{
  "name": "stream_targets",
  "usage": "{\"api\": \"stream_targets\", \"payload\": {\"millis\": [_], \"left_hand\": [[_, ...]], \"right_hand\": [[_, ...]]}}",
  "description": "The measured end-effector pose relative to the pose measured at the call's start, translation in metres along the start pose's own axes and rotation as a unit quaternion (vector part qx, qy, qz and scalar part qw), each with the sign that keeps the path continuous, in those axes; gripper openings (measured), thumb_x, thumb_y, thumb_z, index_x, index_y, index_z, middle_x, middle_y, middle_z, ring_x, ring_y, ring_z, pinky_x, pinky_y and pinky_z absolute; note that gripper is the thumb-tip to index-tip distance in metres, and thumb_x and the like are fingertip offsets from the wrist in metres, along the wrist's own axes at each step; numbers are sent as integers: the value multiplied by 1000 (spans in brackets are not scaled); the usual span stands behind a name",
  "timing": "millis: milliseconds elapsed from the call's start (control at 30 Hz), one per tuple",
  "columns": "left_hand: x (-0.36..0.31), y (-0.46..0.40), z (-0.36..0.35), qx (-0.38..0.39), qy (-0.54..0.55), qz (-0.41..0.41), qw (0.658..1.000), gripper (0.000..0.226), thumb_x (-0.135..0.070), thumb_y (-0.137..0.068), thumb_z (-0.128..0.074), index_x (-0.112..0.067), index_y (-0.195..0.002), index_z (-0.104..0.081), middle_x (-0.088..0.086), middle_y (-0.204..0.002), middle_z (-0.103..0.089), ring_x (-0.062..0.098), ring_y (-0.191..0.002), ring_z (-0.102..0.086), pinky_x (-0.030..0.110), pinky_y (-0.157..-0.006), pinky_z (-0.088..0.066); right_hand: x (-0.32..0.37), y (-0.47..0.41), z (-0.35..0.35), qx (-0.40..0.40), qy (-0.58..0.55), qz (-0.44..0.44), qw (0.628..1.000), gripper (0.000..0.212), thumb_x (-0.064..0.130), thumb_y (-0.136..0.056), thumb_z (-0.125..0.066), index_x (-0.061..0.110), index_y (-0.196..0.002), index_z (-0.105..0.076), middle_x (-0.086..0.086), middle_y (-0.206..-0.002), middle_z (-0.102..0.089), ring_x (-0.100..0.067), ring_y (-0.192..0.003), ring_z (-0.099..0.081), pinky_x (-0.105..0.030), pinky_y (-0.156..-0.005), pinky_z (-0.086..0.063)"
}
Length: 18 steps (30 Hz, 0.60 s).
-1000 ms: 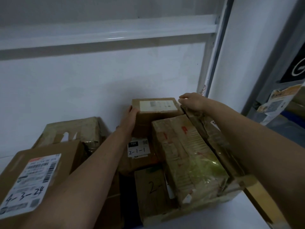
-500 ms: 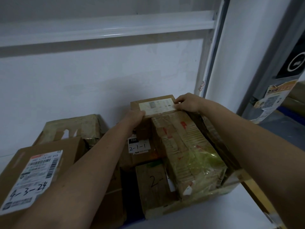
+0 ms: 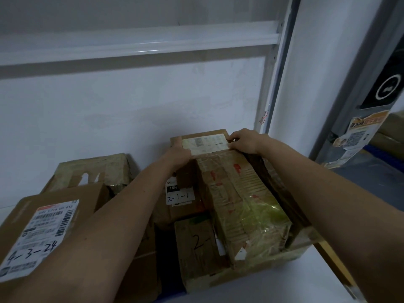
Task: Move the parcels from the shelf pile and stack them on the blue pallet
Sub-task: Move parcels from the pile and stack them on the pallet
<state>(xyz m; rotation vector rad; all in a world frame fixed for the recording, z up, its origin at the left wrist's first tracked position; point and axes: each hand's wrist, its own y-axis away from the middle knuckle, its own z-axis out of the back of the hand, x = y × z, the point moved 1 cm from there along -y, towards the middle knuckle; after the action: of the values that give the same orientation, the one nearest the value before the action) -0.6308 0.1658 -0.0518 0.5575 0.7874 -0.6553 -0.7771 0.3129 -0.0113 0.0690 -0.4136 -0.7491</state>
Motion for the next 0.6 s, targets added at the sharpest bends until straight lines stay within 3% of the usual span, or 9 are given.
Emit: {"api": "stream_targets", "payload": {"millis": [67, 133, 233, 300, 367, 467, 533, 600], "left_hand": [[0, 0, 1, 4, -11, 4, 1000, 65, -19, -97, -42, -23, -152, -9, 19, -145, -35, 37, -123, -44, 50, -99, -43], [0, 1, 1, 4, -12, 7, 1000, 65, -18, -98, -41, -25, -153, -8, 18, -144, -36, 34, -118, -46, 48, -91, -46], [-2, 1, 0, 3, -16, 16, 1000, 66, -21, -98, -43, -26, -153, -6, 19, -142, -37, 33, -112, -46, 46, -83, -47], [-4, 1, -1, -2, -21, 21, 1000, 65, -19, -98, -43, -24, -153, -8, 20, -141, -37, 35, -116, -46, 47, -87, -47], [-5, 1, -1, -5, -25, 20, 999, 60, -16, -97, -43, -21, -150, -16, 18, -135, -42, 33, -109, -48, 46, -83, -48], [-6, 0, -1, -11, -18, 24, 999, 57, -15, -95, -45, -22, -147, -23, 17, -132, -44, 31, -104, -48, 46, -79, -50], [-6, -1, -2, -27, -11, 18, 999, 55, -18, -95, -48, -22, -145, -26, 17, -135, -44, 29, -105, -48, 40, -77, -50], [-6, -3, -4, -44, -2, 17, 999, 60, -28, -94, -54, -21, -147, -25, 17, -140, -41, 32, -115, -47, 43, -89, -48]], "right_hand": [[0, 0, 1, 13, -43, 8, 999, 38, 20, -97, -40, 26, -132, -54, -6, -136, -52, -31, -124, -44, -49, -105, -36], [2, 2, 4, 18, -68, 14, 997, 43, 7, -96, -36, 19, -132, -55, -9, -137, -52, -31, -123, -47, -41, -103, -39], [4, 4, 7, 11, -95, 21, 995, 45, -1, -93, -35, 13, -129, -58, -10, -134, -54, -27, -119, -50, -30, -87, -40], [3, 5, 10, -1, -108, 26, 994, 41, 1, -94, -38, 9, -128, -59, -11, -133, -55, -26, -117, -50, -29, -83, -39], [1, 6, 11, -18, -115, 26, 993, 40, -1, -93, -39, 6, -129, -57, -13, -135, -53, -27, -120, -48, -29, -84, -38], [-5, 5, 14, -51, -101, 12, 993, 45, -2, -92, -41, 5, -136, -49, -14, -145, -42, -30, -132, -38, -35, -102, -33], [-13, 4, 18, -80, -60, -7, 995, 46, 11, -94, -47, 5, -140, -42, -15, -146, -39, -32, -134, -36, -41, -109, -28], [-26, 2, 20, -84, -42, -44, 995, 54, 24, -94, -51, 4, -141, -34, -18, -143, -40, -35, -130, -38, -44, -108, -30]]}}
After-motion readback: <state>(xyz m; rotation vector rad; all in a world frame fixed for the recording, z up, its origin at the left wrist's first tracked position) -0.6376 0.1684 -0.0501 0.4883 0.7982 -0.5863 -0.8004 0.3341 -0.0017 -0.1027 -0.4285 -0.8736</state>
